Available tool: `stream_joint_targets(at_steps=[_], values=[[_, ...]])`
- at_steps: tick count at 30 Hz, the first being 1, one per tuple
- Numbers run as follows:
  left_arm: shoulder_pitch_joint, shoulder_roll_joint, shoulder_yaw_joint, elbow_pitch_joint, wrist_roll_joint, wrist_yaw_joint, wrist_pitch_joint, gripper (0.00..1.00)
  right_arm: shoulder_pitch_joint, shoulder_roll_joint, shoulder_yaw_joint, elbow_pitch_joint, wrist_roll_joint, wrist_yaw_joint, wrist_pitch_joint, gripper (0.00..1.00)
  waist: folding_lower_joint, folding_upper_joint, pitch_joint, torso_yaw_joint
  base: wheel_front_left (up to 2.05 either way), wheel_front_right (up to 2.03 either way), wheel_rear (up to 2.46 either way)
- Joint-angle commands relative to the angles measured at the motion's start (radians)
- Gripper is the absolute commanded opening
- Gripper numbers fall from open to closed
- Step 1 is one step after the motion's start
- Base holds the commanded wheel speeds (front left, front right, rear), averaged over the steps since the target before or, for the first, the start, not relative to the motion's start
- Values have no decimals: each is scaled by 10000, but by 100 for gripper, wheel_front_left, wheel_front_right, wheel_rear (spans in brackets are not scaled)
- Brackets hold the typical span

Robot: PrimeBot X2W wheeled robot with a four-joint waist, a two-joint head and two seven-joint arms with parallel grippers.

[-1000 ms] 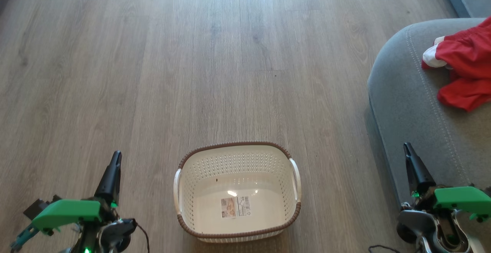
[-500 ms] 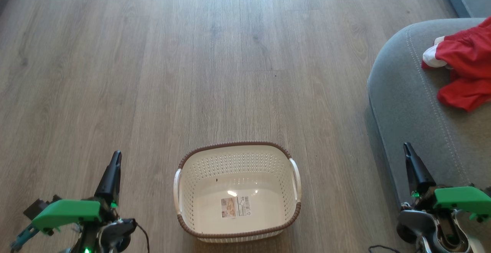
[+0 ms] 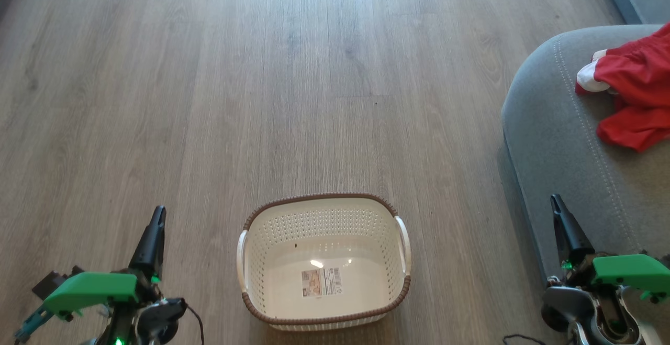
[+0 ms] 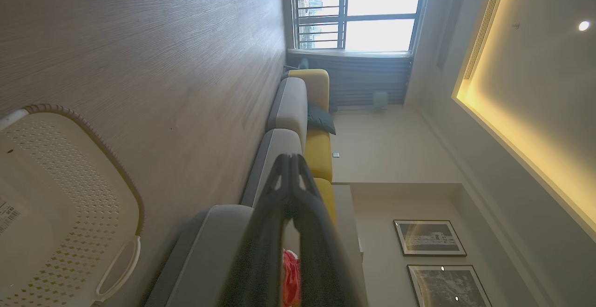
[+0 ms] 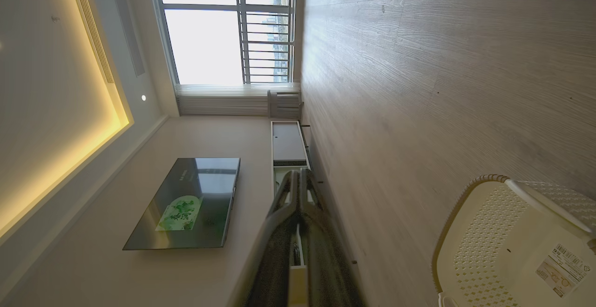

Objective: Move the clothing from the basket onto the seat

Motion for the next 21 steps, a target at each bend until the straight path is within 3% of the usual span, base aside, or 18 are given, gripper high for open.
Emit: stream_joint_targets(at_steps=[1, 21], values=[[-477, 85, 341, -331, -64, -96, 75, 0, -558, -37, 171, -383, 59, -2, 59, 0, 0, 0, 0, 0, 0, 0, 0], [-477, 85, 341, -331, -65, -96, 74, 0, -558, -37, 172, -383, 60, -2, 59, 0, 0, 0, 0, 0, 0, 0, 0]])
